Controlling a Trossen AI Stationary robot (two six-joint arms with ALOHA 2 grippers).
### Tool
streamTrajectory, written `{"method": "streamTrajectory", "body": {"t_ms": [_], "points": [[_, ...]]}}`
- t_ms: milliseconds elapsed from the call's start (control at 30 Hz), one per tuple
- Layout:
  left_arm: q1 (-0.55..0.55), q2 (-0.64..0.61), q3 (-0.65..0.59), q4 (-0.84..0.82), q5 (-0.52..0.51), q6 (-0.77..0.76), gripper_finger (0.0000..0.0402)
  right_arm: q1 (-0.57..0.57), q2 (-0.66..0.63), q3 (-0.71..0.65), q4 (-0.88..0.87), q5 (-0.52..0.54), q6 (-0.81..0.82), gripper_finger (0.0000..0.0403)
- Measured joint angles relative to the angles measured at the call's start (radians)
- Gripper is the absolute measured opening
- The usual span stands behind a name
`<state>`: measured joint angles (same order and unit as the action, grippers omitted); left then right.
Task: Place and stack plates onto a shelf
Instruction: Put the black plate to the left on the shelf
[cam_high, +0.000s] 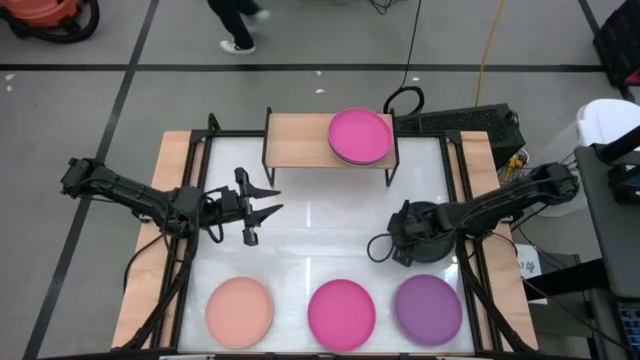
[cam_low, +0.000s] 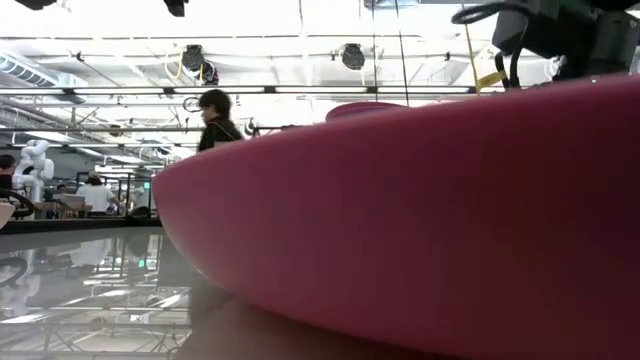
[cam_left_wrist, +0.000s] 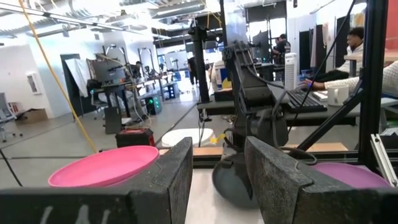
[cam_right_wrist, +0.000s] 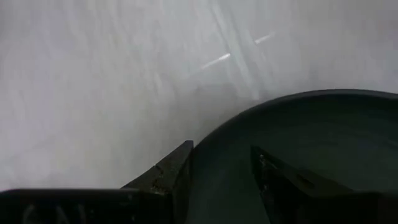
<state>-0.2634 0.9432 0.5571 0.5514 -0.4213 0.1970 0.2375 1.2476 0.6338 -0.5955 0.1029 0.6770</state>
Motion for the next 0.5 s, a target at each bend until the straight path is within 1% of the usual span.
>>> {"method": "streamTrajectory", "body": {"t_ms": [233, 500], "points": [[0.0, 0.0, 0.0, -0.003, 0.0, -0.005, 0.0154, 0.0, 0.03, 0.0, 0.026, 0.0, -0.016, 0.0134], [0.0, 0.0, 0.0, -0.008, 0.0, -0.005, 0.0154, 0.0, -0.029, -0.001, 0.034, -0.002, -0.01, 0.0121]]}}
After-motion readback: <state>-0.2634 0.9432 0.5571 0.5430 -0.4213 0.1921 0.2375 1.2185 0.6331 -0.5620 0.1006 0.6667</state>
